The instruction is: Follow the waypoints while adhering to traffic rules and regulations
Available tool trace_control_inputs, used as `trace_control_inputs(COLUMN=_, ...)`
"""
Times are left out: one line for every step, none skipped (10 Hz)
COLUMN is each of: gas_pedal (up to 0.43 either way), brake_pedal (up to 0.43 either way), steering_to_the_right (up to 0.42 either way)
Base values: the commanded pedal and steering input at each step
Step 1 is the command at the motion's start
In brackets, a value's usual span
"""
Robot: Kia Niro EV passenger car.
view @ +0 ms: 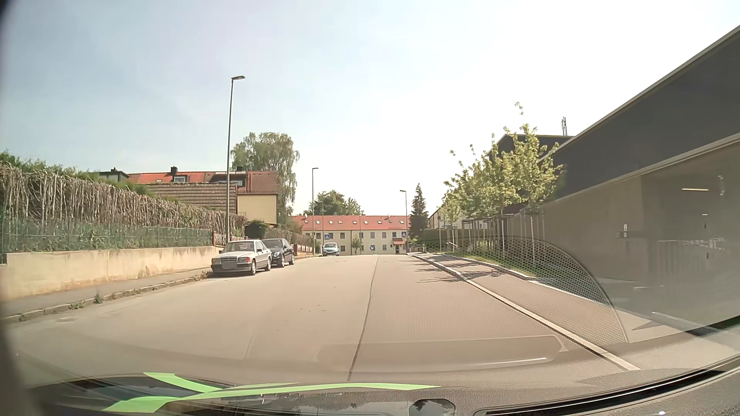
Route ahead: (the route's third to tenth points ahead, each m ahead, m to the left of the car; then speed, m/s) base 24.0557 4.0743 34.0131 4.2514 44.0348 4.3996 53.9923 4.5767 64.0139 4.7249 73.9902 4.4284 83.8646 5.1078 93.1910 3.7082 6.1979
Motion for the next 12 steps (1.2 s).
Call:
trace_control_inputs(gas_pedal=0.138, brake_pedal=0.0, steering_to_the_right=-0.009)
trace_control_inputs(gas_pedal=0.138, brake_pedal=0.0, steering_to_the_right=-0.008)
trace_control_inputs(gas_pedal=0.138, brake_pedal=0.0, steering_to_the_right=-0.01)
trace_control_inputs(gas_pedal=0.138, brake_pedal=0.0, steering_to_the_right=-0.013)
trace_control_inputs(gas_pedal=0.15, brake_pedal=0.0, steering_to_the_right=-0.015)
trace_control_inputs(gas_pedal=0.15, brake_pedal=0.0, steering_to_the_right=-0.016)
trace_control_inputs(gas_pedal=0.15, brake_pedal=0.0, steering_to_the_right=-0.016)
trace_control_inputs(gas_pedal=0.15, brake_pedal=0.0, steering_to_the_right=-0.016)
trace_control_inputs(gas_pedal=0.15, brake_pedal=0.0, steering_to_the_right=-0.016)
trace_control_inputs(gas_pedal=0.15, brake_pedal=0.0, steering_to_the_right=-0.016)
trace_control_inputs(gas_pedal=0.15, brake_pedal=0.0, steering_to_the_right=-0.016)
trace_control_inputs(gas_pedal=0.15, brake_pedal=0.0, steering_to_the_right=-0.016)
